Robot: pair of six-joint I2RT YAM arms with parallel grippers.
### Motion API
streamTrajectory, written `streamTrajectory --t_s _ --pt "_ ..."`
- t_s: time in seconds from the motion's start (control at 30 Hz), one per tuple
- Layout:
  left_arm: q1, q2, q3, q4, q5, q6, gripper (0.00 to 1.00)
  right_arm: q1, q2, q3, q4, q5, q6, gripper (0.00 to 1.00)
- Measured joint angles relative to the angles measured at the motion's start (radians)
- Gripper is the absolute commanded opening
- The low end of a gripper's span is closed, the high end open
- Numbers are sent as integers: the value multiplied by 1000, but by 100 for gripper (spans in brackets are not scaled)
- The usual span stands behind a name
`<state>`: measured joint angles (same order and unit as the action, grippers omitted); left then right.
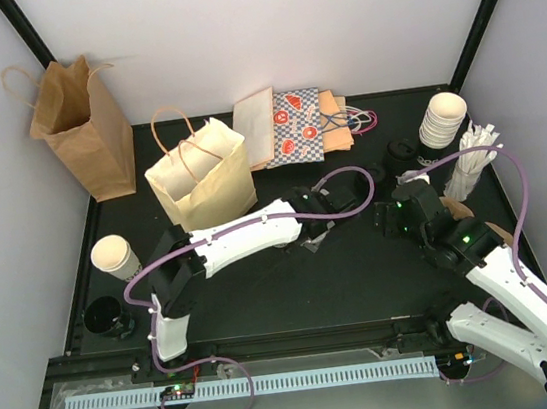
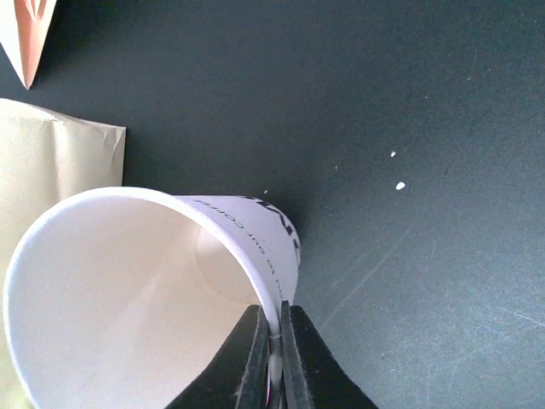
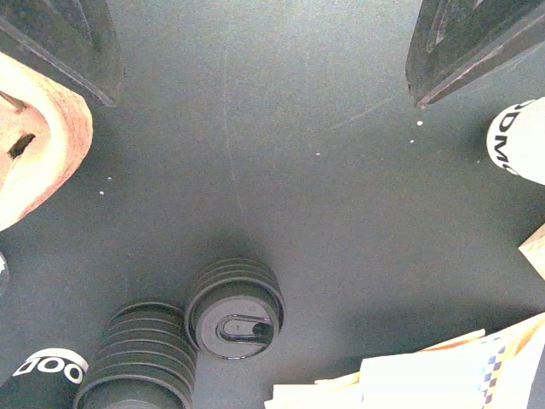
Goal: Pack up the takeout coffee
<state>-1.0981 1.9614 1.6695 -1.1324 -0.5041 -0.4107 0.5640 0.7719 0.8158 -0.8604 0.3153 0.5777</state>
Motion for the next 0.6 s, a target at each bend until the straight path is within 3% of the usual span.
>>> streamTrajectory --t_s 0.27,0.5,0.6 --pt "4 3 29 2 14 6 22 0 -1 0 2 -1 -2 93" --pt "11 3 35 0 45 11 47 0 -1 0 2 -1 -15 93" --pt "12 2 56 -10 79 16 53 0 4 1 2 -1 -26 94"
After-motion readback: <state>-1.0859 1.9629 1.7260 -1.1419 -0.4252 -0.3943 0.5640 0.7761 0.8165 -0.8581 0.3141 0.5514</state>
